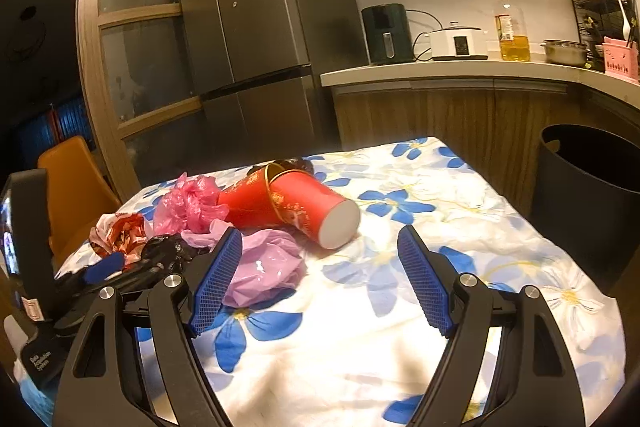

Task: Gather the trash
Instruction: 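Grasp the black plastic bag with the left tool while the right tool grasps the lilac glove, then carry the black bag and lilac glove over the black bin with both tools, then open both tools to drop the black bag and lilac glove into the bin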

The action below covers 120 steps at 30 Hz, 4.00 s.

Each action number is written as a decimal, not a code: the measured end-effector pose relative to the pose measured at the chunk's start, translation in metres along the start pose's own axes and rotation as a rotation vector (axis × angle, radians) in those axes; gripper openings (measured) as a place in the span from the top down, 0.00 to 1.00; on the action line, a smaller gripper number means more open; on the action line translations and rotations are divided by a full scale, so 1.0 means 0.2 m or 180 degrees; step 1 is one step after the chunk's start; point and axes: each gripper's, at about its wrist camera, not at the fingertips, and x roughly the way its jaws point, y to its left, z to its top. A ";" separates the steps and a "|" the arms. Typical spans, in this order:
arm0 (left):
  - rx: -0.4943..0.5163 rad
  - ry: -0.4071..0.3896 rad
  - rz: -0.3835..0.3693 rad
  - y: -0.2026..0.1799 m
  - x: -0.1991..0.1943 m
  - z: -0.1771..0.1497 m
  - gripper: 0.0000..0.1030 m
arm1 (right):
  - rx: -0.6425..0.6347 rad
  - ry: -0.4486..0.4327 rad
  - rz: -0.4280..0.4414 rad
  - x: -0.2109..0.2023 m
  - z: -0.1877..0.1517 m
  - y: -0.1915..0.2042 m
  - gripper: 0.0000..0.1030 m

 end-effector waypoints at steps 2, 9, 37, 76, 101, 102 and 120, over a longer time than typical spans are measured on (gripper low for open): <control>-0.0023 0.0130 -0.0080 0.01 0.04 -0.01 0.47 | -0.0026 0.0026 0.0008 0.03 -0.01 0.03 0.24; 0.0007 0.0179 -0.0331 0.03 0.04 -0.03 0.83 | -0.0083 0.0212 0.0051 0.15 -0.05 0.10 0.24; -0.0223 -0.0430 -0.0449 0.20 -0.40 0.02 0.85 | -0.0074 0.0583 0.0213 0.33 -0.10 0.16 0.96; 0.0589 -0.0605 -0.1330 -0.86 -0.52 0.13 0.85 | 0.0214 -0.0458 -0.0443 -0.49 0.24 -0.60 0.97; 0.0959 -0.0642 -0.2063 -1.75 -0.39 0.20 0.85 | 0.0532 -0.0762 -0.1235 -0.57 0.43 -1.29 0.97; 0.0968 -0.0631 -0.2078 -1.76 -0.39 0.19 0.85 | 0.0545 -0.0762 -0.1236 -0.57 0.43 -1.30 0.97; 0.1051 -0.0576 -0.2121 -1.87 -0.30 0.18 0.84 | 0.0587 -0.0734 -0.1203 -0.51 0.46 -1.41 0.97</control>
